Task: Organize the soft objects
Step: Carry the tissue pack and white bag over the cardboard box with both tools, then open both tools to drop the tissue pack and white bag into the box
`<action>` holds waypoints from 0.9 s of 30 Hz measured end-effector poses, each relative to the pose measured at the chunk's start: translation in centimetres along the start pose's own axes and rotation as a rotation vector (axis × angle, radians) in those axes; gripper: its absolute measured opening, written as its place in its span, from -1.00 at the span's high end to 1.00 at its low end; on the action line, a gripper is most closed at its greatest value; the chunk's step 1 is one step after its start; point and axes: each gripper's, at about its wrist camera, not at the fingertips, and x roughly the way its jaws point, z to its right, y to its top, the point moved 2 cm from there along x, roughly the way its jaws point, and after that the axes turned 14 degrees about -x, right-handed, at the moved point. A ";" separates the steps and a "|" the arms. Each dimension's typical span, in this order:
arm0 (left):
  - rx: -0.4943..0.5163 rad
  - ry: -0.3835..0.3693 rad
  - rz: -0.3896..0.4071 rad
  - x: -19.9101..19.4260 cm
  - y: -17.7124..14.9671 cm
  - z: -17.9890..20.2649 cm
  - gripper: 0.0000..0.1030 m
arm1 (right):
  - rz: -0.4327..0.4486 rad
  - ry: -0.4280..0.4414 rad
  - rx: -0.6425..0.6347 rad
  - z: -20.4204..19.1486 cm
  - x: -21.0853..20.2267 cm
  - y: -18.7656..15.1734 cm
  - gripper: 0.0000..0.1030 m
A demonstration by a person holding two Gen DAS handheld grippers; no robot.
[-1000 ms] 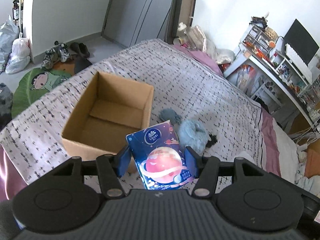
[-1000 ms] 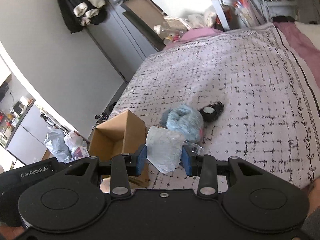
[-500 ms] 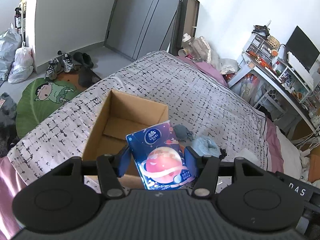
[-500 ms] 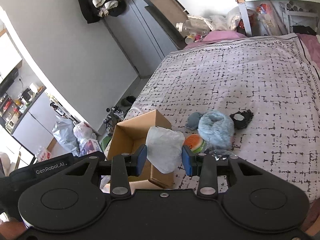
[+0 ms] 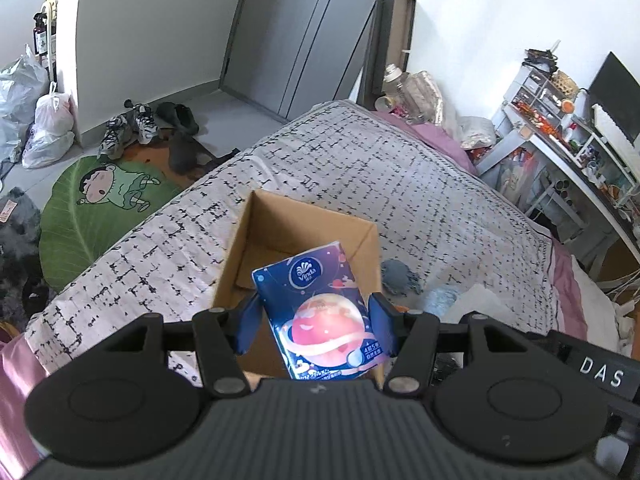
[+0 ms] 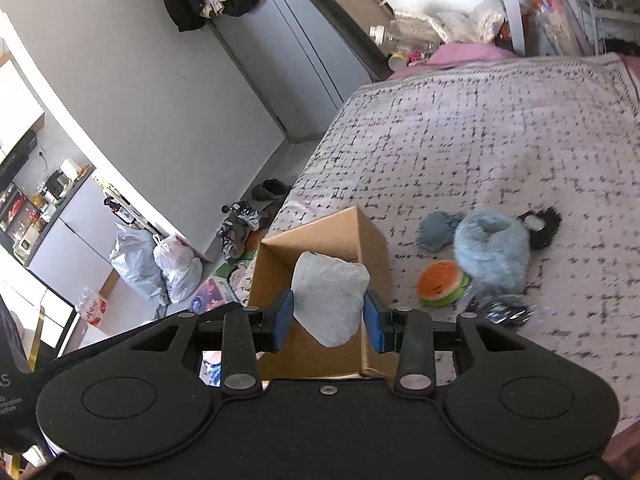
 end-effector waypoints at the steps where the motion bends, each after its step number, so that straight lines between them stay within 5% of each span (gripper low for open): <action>1: -0.001 0.004 -0.002 0.3 0.2 -0.2 -0.10 | -0.002 0.001 0.002 -0.2 0.4 -0.1 0.27; 9: 0.011 0.052 -0.041 3.0 1.0 -1.9 -0.11 | -0.041 0.051 0.003 -1.3 4.2 -1.9 0.27; 18: 0.029 0.099 -0.090 6.2 1.1 -2.5 -0.12 | -0.059 0.010 -0.027 -1.5 6.3 -2.6 0.27; 27: -0.010 0.134 -0.094 6.9 1.6 -2.6 -0.37 | -0.057 0.004 -0.045 -0.8 7.2 -2.7 0.24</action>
